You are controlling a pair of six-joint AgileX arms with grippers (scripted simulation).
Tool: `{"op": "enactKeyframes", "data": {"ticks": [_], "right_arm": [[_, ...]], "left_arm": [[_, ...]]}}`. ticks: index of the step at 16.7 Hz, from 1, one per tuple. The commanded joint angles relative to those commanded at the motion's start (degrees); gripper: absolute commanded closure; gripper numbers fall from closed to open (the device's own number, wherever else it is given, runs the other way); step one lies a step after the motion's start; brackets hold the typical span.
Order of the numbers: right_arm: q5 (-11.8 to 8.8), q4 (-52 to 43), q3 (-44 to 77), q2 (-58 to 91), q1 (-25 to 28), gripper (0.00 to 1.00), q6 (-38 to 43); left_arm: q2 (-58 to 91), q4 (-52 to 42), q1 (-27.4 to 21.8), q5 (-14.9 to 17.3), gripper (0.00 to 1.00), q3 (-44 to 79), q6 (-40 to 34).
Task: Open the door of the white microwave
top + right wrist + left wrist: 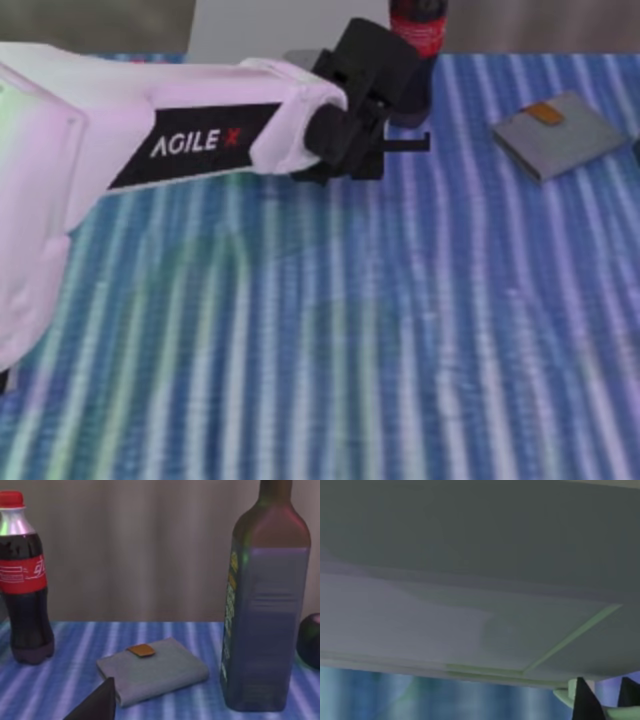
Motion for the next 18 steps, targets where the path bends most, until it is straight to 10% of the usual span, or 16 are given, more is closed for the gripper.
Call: {"op": "enactKeyframes", "data": {"ticks": [18], "right_arm": [[0.0,0.0,0.0,0.0,0.0,0.0,0.0]], "left_arm": [[-0.44,0.65,-0.21,0.78,1.0,-1.15,0.75]]}}
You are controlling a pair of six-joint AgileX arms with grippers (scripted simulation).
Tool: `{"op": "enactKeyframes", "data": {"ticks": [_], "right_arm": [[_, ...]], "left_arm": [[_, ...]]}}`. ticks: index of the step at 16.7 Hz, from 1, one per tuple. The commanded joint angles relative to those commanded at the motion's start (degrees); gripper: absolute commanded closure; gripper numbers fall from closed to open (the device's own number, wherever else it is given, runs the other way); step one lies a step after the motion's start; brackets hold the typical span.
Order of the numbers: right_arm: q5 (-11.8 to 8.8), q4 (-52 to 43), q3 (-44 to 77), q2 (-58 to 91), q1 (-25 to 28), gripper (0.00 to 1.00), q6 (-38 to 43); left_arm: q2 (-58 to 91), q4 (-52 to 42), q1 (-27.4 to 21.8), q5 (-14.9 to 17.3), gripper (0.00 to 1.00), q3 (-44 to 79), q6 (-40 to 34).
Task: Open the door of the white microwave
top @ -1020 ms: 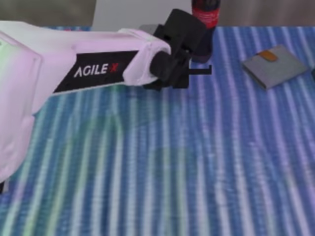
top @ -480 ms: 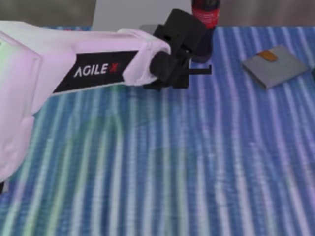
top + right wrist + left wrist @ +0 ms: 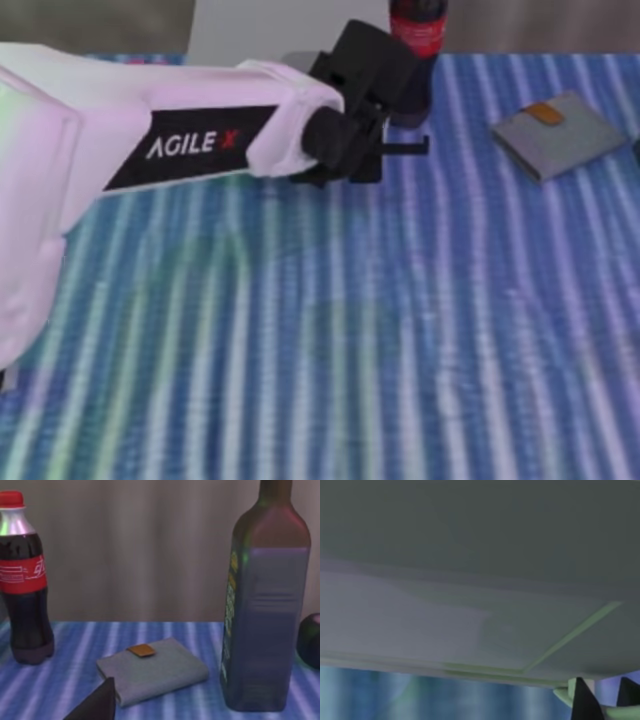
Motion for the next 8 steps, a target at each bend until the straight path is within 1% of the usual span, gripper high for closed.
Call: {"op": "enactKeyframes", "data": {"ticks": [4,8], "right_arm": [[0.0,0.0,0.0,0.0,0.0,0.0,0.0],[0.0,0.0,0.0,0.0,0.0,0.0,0.0]], "left_arm": [[-1.95,2.03,0.46,1.17,1.0,-2.62,2.08],[-2.04,2.11,0.54,1.29,1.0,-3.02,2.31]]}}
